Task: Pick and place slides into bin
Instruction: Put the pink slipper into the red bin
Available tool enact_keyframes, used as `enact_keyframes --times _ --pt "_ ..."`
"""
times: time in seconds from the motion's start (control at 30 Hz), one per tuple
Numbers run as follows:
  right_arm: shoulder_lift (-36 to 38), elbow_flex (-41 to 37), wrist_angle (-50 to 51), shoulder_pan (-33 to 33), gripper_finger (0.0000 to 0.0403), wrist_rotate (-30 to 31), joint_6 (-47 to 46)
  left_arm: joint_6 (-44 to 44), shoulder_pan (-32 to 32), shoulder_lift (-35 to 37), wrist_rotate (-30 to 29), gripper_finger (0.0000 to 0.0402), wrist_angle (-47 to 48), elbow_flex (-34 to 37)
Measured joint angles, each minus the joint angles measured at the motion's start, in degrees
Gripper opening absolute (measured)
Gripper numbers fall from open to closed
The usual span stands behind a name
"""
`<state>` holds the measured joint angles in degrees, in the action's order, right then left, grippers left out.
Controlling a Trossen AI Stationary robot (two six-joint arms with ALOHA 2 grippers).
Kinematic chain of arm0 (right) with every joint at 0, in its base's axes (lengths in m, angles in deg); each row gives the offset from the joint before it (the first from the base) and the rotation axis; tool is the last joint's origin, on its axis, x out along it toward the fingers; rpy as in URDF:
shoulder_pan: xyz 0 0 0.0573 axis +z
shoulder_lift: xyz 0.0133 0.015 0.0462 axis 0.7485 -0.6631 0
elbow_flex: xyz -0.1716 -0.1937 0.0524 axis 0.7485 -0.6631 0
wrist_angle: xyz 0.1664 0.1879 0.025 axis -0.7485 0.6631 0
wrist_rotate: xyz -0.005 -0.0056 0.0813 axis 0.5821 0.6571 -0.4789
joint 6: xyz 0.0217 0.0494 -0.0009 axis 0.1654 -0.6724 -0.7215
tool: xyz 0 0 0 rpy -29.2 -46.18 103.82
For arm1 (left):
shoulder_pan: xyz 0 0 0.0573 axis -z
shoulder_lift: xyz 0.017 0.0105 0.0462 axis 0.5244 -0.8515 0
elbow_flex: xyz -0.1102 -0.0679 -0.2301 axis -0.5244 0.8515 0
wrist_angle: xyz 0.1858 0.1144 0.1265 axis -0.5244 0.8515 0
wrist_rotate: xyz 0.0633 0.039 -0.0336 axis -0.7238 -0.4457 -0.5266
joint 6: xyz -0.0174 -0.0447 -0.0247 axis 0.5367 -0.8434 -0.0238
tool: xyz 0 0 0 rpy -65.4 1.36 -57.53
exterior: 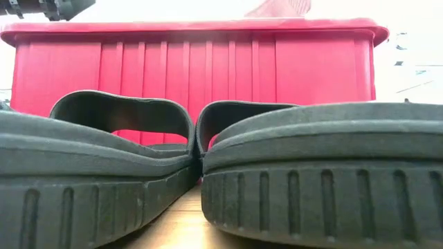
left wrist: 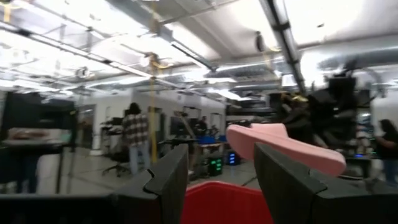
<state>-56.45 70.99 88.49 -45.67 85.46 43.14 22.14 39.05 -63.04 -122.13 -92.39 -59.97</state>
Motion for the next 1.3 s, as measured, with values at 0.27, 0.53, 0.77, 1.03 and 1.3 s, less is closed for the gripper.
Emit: enact_keyframes --times 0.27,0.53,0.77,1.03,1.3 --pt "-3.5 2.7 4.6 -2.3 0.0000 3.7 0.0 2.9 0.0 -3.5 -4.8 0.0189 0.1 -3.8" --pt "-9.3 10.8 17.3 -5.7 0.0000 4.7 -6.6 4.3 0.0 -14.4 -9.6 0.0189 9.3 -18.5" --pt "-13.7 13.4 26.9 -9.2 0.0000 -0.1 -14.9 4.2 0.0 -22.0 -10.3 0.0189 18.4 -30.6" --pt "-17.9 13.4 33.2 -11.8 0.0000 -1.6 -16.2 3.9 -0.2 -25.9 -10.2 0.0189 19.1 -31.9" --pt "-19.2 9.4 30.4 -13.7 0.0000 -7.5 -15.9 2.7 -5.8 -26.1 -6.7 0.0189 19.5 -31.9"
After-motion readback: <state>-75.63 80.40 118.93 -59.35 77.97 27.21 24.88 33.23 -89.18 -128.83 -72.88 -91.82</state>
